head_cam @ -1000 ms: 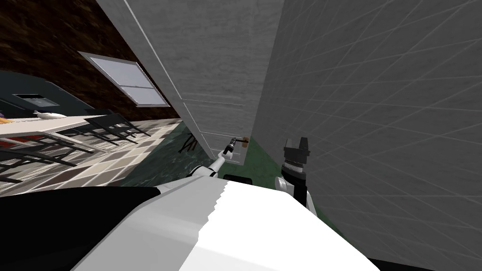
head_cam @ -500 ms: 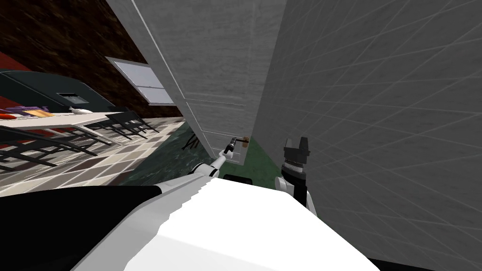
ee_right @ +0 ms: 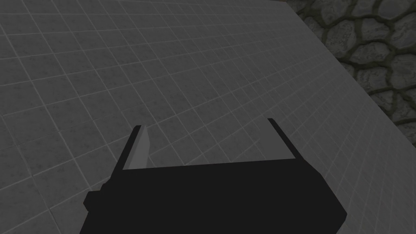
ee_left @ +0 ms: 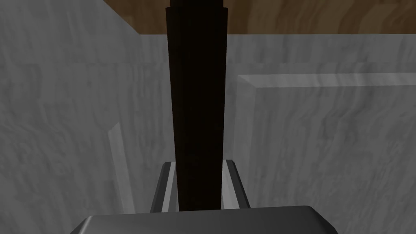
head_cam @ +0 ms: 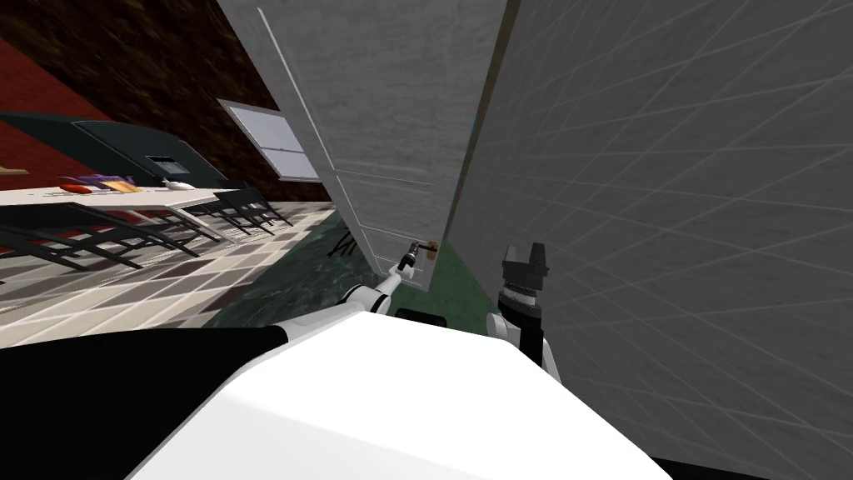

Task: Push the door open

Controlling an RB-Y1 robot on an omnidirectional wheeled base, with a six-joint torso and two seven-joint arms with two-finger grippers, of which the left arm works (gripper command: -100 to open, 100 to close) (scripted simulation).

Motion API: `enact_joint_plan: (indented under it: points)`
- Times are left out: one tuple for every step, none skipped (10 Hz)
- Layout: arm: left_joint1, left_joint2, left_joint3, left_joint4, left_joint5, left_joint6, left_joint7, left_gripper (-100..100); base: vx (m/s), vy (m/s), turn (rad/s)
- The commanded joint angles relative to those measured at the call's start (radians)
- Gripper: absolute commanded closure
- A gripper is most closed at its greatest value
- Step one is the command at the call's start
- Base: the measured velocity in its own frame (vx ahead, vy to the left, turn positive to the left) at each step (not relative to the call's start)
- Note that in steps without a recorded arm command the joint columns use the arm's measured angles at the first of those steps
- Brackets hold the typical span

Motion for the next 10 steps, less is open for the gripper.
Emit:
enact_joint_plan:
  points:
    - [0.013, -0.019, -0.013, -0.013, -0.006, 0.006, 0.004, 100, -0.087, -0.107, 0.021]
    - [0.008, -0.002, 0.000, -0.010, -0.002, 0.004, -0.001, 100, -0.045, -0.039, 0.065]
    - [0.013, 0.015, 0.007, -0.011, 0.000, 0.008, -0.003, 100, 0.087, 0.064, 0.046]
    - [0.013, 0.019, 0.008, -0.012, 0.000, 0.008, -0.004, 100, 0.181, 0.124, -0.006]
    - [0.014, 0.028, 0.012, -0.012, 0.002, 0.008, -0.005, 100, 0.169, 0.096, -0.008]
    - [0.014, 0.028, 0.012, 0.035, 0.002, 0.008, -0.005, 100, 0.096, 0.048, -0.029]
    - [0.014, 0.028, 0.012, 0.004, 0.002, 0.008, -0.005, 100, 0.035, 0.006, -0.008]
    - [0.014, 0.037, 0.016, -0.012, 0.003, 0.008, -0.007, 100, 0.046, -0.005, 0.019]
    - [0.014, 0.037, 0.016, -0.012, 0.003, 0.008, -0.007, 100, 0.048, -0.001, 0.021]
    - [0.014, 0.037, 0.016, -0.013, 0.003, 0.008, -0.007, 100, 0.032, -0.005, 0.010]
